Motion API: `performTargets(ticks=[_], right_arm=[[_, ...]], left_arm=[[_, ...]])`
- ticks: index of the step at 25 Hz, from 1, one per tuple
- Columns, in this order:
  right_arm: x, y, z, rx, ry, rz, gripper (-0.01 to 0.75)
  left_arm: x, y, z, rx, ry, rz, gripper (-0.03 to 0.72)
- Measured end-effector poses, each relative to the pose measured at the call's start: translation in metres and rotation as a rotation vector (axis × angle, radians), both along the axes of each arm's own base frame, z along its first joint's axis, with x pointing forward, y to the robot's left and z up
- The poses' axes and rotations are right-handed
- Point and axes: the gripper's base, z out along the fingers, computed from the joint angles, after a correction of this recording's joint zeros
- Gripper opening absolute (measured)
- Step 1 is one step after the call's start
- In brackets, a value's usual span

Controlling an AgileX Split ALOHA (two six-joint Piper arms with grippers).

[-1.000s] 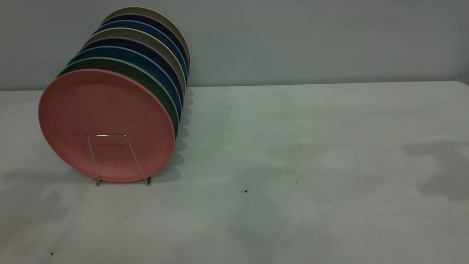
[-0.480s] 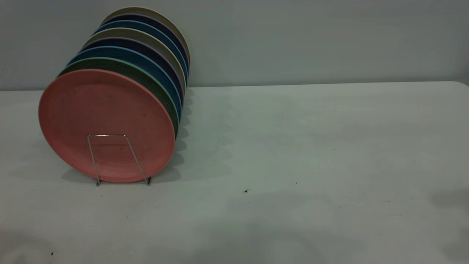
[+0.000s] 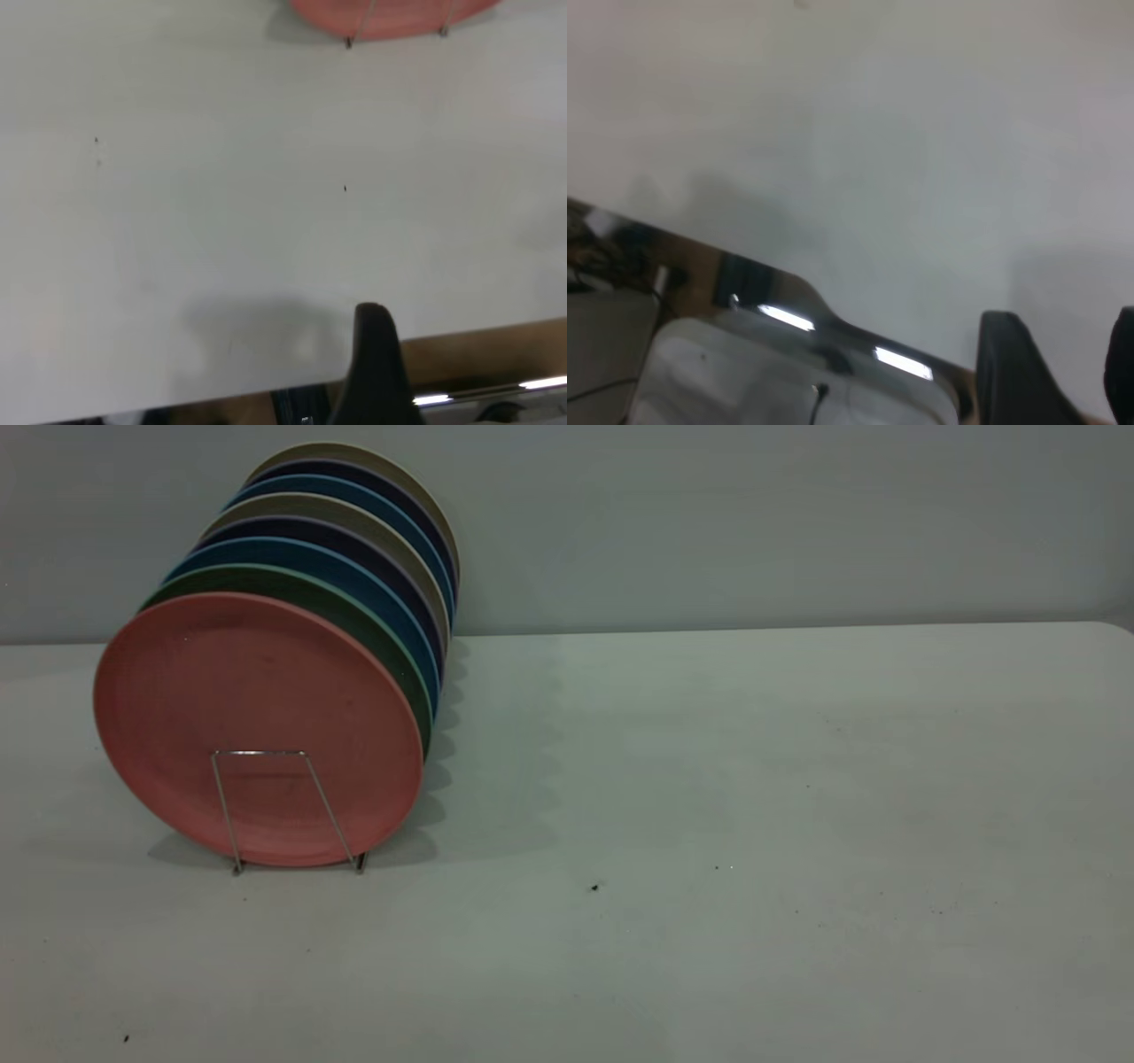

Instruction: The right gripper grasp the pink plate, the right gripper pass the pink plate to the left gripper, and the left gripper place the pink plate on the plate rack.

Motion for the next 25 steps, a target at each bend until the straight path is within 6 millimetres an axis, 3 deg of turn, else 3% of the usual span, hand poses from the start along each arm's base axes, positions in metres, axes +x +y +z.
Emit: performTargets(ticks=[7,13,18,22,25], right_arm=[[-0.058,0.016,0.004,0.058,-0.211,0.108,0.277],[-0.095,0.020,0.007,0.037,-0.357,0.121,0.277],[-0.114,0.022,0.009,0.027,-0.437,0.123,0.277],[-0.126,0.023,0.009,0.054,-0.467,0.086,0.277],[-0.135,0.023,0.003,0.082,-0.467,0.036,0.277]], left_arm=[[-0.057,0.000,-0.015,0.001,-0.079,-0.004,0.588],[-0.087,0.000,-0.026,0.002,-0.210,-0.005,0.588],[-0.095,0.001,-0.041,0.003,-0.236,-0.004,0.588],[-0.092,0.001,-0.061,0.001,-0.182,-0.001,0.588],[-0.090,0.001,-0.063,0.000,-0.188,0.001,0.588]])
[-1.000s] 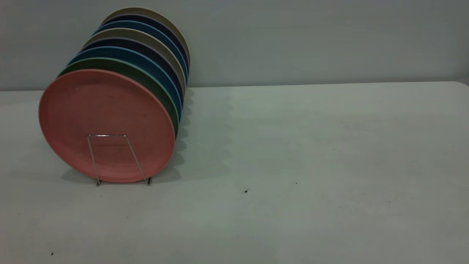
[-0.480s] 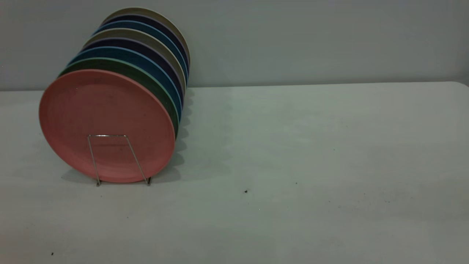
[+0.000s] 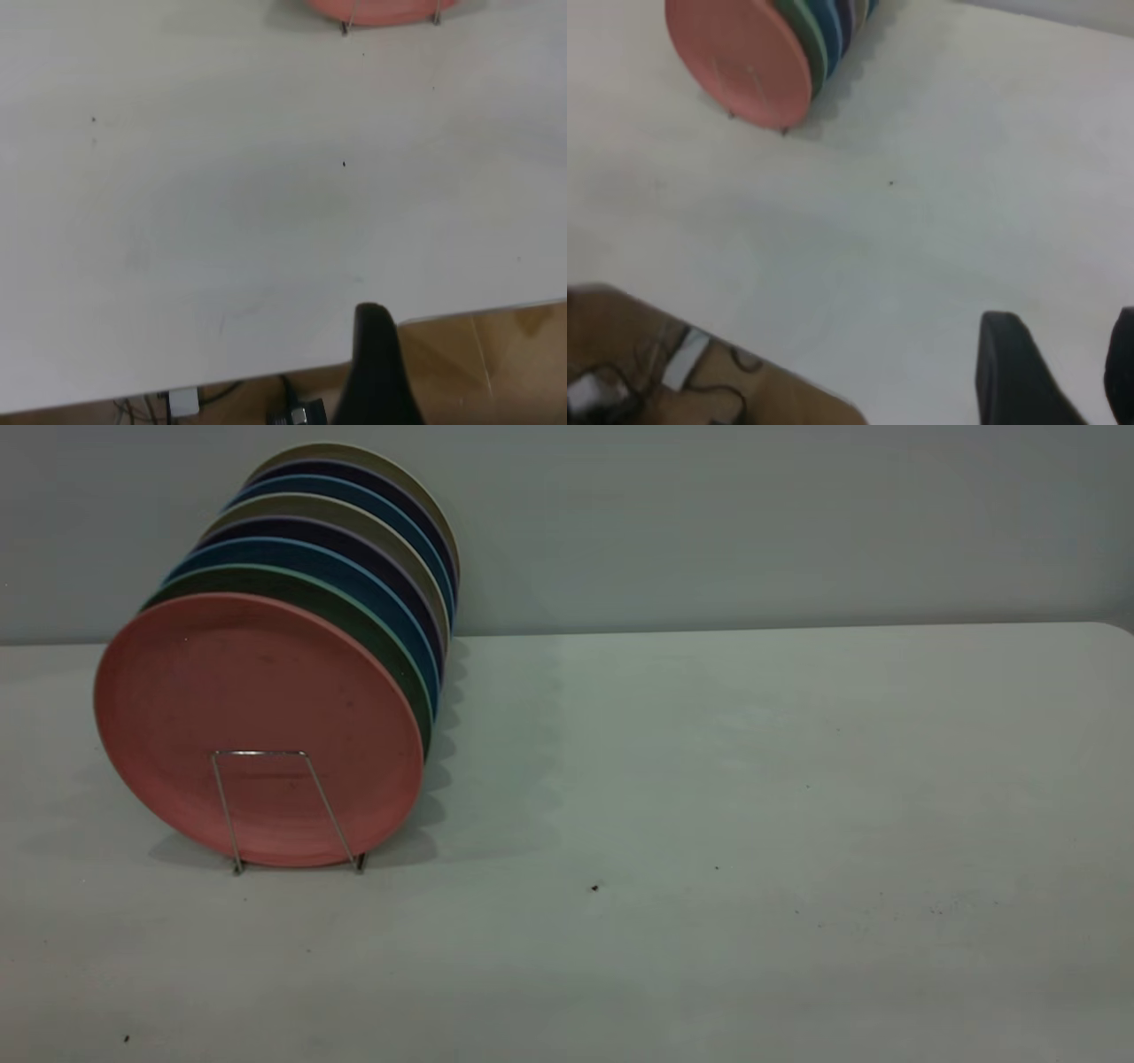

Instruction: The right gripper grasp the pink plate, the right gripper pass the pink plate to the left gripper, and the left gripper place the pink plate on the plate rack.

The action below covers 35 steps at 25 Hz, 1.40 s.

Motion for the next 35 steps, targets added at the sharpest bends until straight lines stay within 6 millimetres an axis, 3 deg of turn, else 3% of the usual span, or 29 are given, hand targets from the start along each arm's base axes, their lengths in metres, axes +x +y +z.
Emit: performTargets(ticks=[6,12,17,22,30,35], right_arm=[[-0.011,-0.009,-0.030,-0.063,0.015,-0.096,0.241],[-0.008,-0.032,-0.055,-0.233,0.088,-0.184,0.240],[-0.002,-0.035,-0.071,-0.249,0.137,-0.152,0.244],[0.001,-0.034,-0.074,-0.230,0.119,-0.146,0.278],[0.003,-0.034,-0.075,-0.236,0.106,-0.152,0.407],[0.006,-0.037,-0.078,-0.263,0.096,-0.169,0.427]], left_arm=[[0.000,0.000,0.000,-0.002,-0.002,0.002,0.588],[0.000,0.000,0.000,-0.003,-0.004,0.003,0.588],[0.000,0.000,0.000,-0.003,-0.004,0.003,0.588],[0.000,0.000,0.000,-0.003,-0.004,0.003,0.588],[0.000,0.000,0.000,-0.003,-0.004,0.003,0.588],[0.000,0.000,0.000,-0.003,-0.004,0.003,0.588]])
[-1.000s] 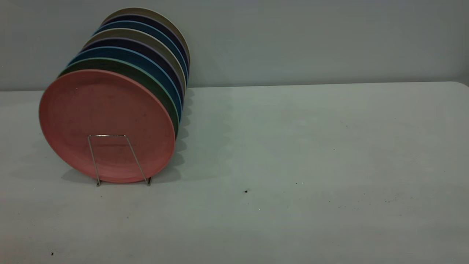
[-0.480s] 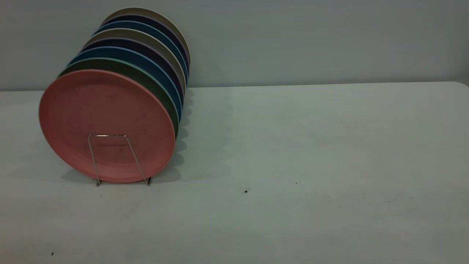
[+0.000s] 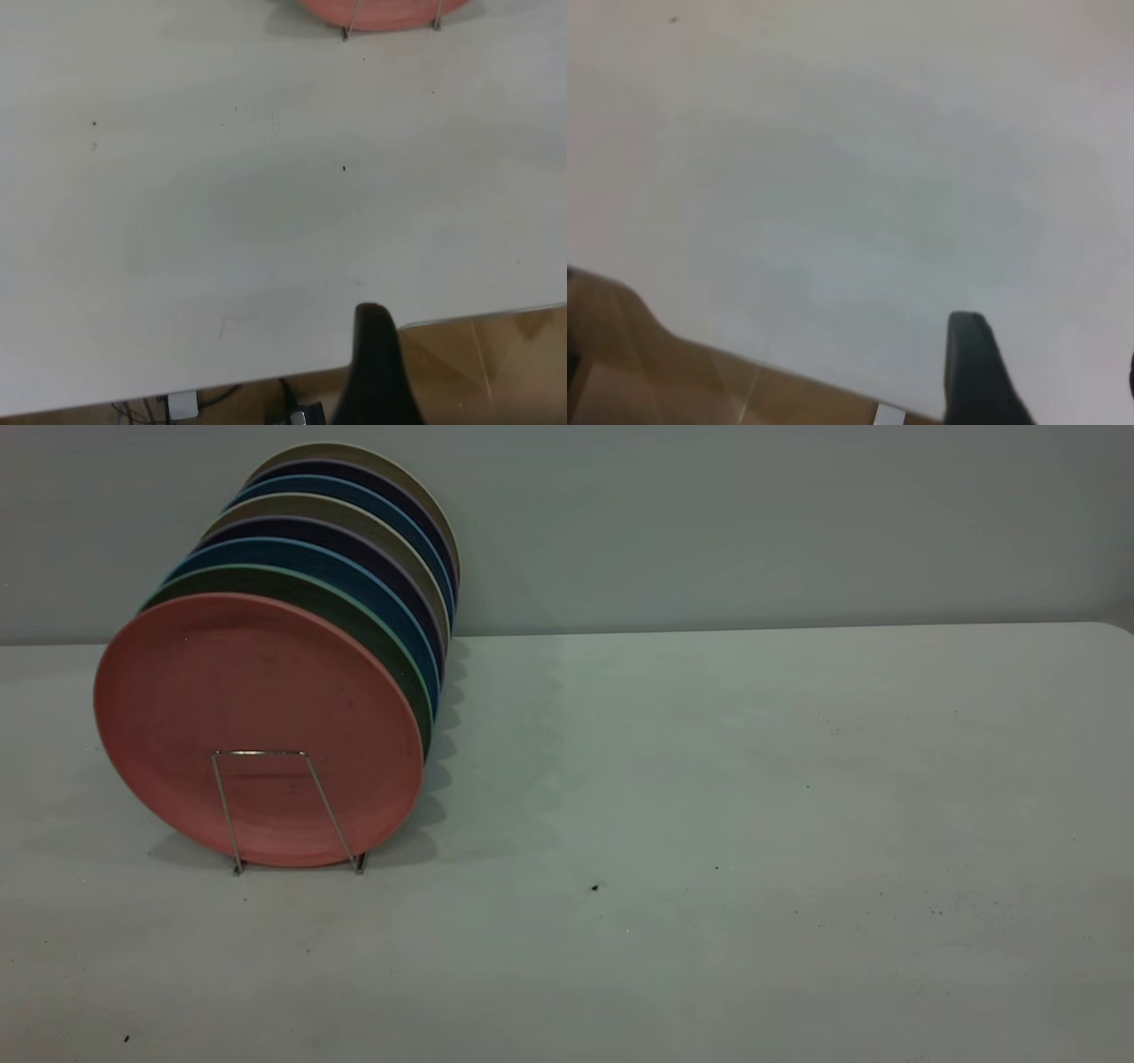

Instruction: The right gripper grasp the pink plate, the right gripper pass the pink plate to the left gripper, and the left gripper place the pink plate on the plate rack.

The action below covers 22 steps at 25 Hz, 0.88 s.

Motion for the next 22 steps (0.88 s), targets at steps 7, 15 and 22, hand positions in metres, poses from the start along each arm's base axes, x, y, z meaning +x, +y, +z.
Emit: performTargets(ticks=[7,15,22], right_arm=[[0.0001,-0.0002,0.0001,0.003,-0.001,-0.006,0.429],[0.0001,0.0003,0.0001,0.008,0.000,-0.003,0.392],[-0.0060,-0.0001,0.0006,0.016,-0.047,-0.046,0.343]], left_arm=[[0.0000,0.0000,0.0000,-0.001,0.000,0.001,0.588],[0.0000,0.0000,0.0000,-0.001,0.000,0.001,0.588],[-0.0006,0.0000,0.0001,-0.001,-0.006,0.000,0.588]])
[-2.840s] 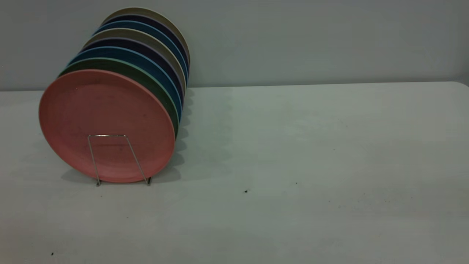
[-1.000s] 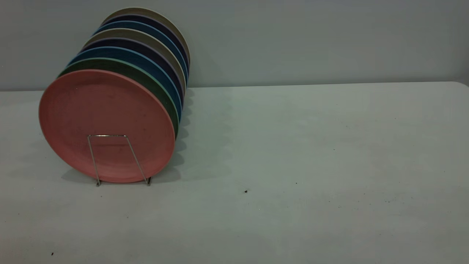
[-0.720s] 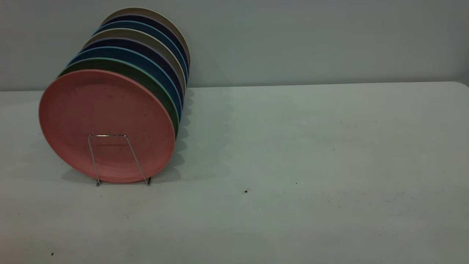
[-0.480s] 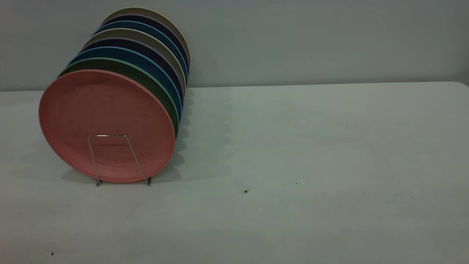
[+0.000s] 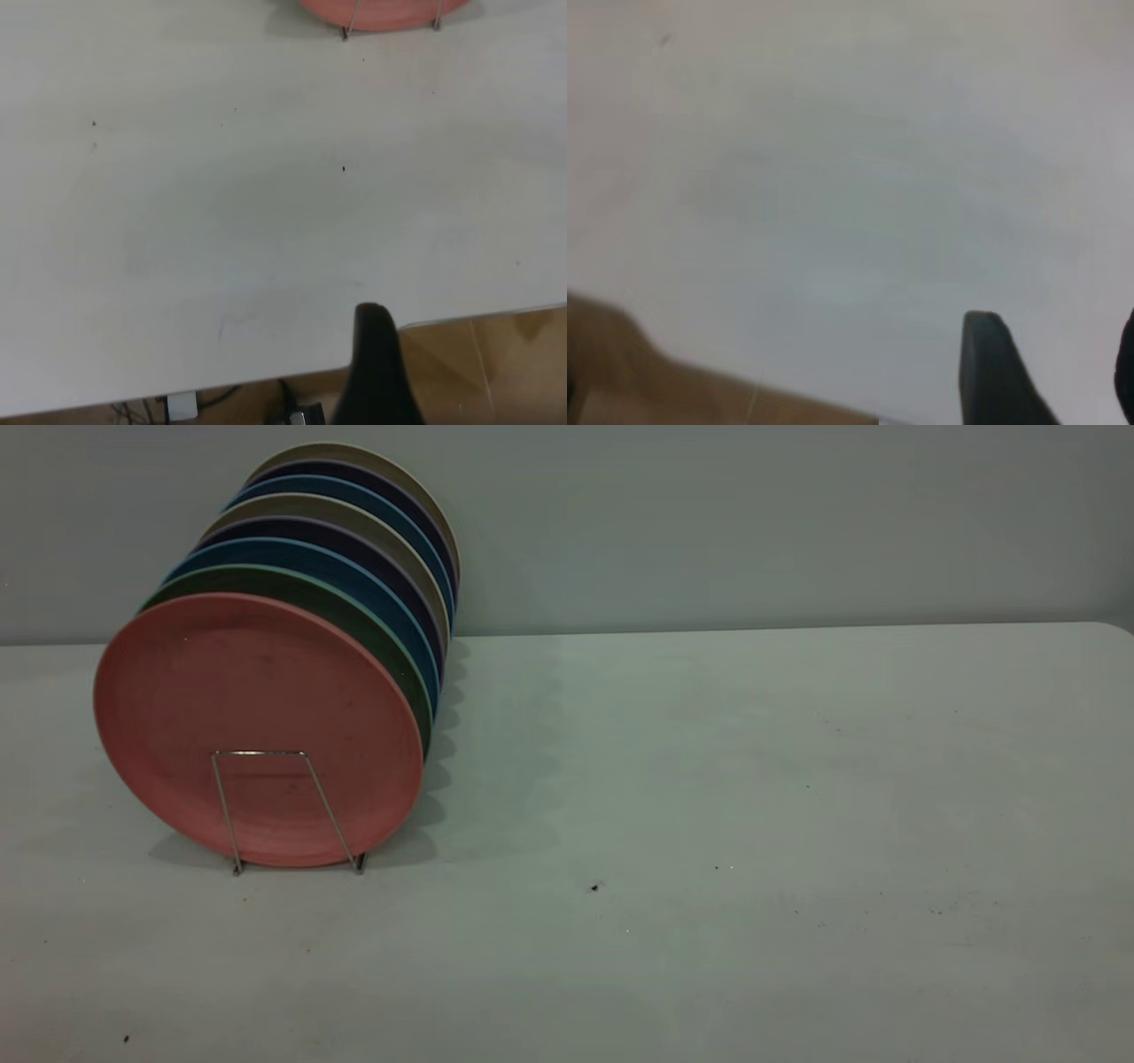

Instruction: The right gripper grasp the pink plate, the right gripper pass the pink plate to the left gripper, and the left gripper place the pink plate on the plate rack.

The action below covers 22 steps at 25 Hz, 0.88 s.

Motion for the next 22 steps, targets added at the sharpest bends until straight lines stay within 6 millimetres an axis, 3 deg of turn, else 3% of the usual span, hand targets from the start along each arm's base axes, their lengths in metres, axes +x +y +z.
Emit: performTargets(ticks=[5,13,22], right_arm=[[-0.013,0.000,0.000,0.005,-0.096,-0.056,0.307],[-0.014,0.000,0.000,0.006,-0.098,-0.055,0.242],[-0.014,0.001,0.000,0.008,-0.098,-0.055,0.235]], left_arm=[[-0.010,0.000,0.000,0.000,-0.072,0.000,0.588],[-0.018,0.000,-0.001,-0.001,-0.132,0.000,0.588],[-0.018,0.000,-0.001,-0.001,-0.133,0.000,0.588]])
